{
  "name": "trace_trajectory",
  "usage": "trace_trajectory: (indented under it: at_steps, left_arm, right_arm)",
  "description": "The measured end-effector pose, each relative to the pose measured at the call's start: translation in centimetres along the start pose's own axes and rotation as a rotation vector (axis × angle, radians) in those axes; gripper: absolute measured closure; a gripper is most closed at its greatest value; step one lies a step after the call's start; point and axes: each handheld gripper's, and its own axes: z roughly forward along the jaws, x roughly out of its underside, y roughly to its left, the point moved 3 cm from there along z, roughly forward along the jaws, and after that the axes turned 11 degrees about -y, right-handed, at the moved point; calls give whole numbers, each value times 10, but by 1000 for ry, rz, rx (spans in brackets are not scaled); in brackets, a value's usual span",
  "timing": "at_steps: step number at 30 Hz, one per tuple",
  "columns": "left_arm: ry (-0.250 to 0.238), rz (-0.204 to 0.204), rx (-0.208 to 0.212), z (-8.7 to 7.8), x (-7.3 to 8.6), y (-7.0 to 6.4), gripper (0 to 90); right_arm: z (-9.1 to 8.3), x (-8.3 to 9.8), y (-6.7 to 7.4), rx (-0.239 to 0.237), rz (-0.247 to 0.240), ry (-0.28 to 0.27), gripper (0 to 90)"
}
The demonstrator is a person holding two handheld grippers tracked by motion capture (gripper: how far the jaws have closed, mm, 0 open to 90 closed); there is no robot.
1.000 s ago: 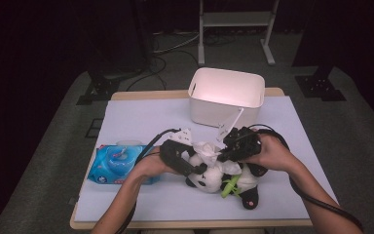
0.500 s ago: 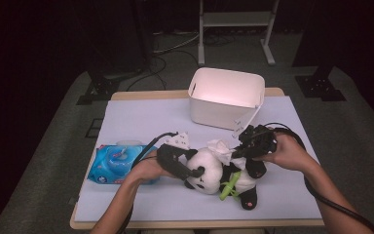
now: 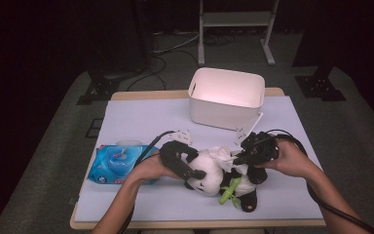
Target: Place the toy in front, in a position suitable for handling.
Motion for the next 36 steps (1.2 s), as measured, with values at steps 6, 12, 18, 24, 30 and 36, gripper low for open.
trace_trajectory:
  at_steps: [6,12,18,24,30,36]
  left_arm:
    - [-2,57,-12,5,0,-3,156]
    - [-2,81,-25,1,-1,-2,230]
    - [2,87,-21,-5,3,-3,231]
    - [1,91,-22,-6,2,-3,231]
    - [-1,89,-20,-6,3,-3,230]
    - [-11,80,-16,-7,5,-2,229]
  right_arm:
    - [1,0,0,2,-2,-5,852]
    - [4,-8,-5,-8,1,-33,850]
    - [1,-11,-3,0,-15,-34,850]
    - [-12,-5,-1,26,-11,-34,850]
    - [-22,4,1,41,1,-33,850]
    - [-30,10,4,51,8,-33,850]
